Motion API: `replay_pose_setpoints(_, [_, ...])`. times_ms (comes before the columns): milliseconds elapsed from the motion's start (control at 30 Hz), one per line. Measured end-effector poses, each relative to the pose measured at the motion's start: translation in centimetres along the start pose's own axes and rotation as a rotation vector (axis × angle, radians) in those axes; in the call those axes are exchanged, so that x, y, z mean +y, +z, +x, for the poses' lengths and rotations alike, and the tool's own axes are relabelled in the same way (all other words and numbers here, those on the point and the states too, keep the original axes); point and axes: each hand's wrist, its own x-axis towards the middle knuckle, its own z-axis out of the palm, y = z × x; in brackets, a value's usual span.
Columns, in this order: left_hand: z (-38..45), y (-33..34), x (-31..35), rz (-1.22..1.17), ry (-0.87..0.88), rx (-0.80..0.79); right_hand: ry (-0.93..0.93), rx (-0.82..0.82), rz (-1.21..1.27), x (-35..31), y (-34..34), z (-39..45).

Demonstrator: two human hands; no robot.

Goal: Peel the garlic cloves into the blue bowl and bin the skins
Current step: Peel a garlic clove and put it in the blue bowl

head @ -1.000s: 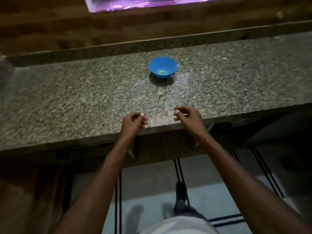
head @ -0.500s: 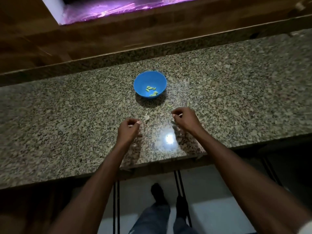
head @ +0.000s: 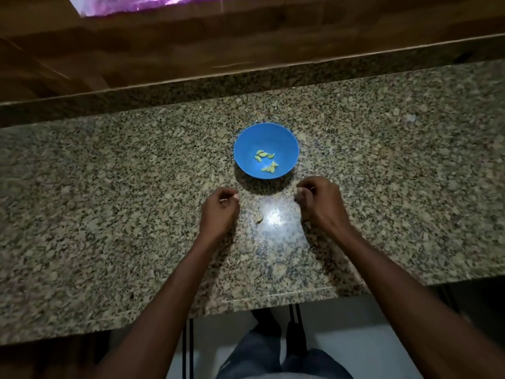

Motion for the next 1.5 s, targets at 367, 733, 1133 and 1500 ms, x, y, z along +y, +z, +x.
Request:
replay_pose_setpoints(367, [-0.2,2.6,-0.5,0.210,0.137,-0.036,-0.127,-0.103,0.084,-6.4,-1.0,8.5])
replay_pose_setpoints(733, [-2.2,4.9,-1.6,0.238,0.051,0.074,-0.126,-0.134,0.350,-5.5,-1.8,7.4])
replay_pose_setpoints(1133, [-5.4,5.2,0.4,-0.360,-0.175,0.083,0.235,-0.512,0.750,-1.3,3.2,-1.3])
replay_pose_setpoints(1500, [-6.0,4.5,1.0,-0.186,-0.121,0.088,0.239,-0.406,0.813,-1.4,4.0,-2.5])
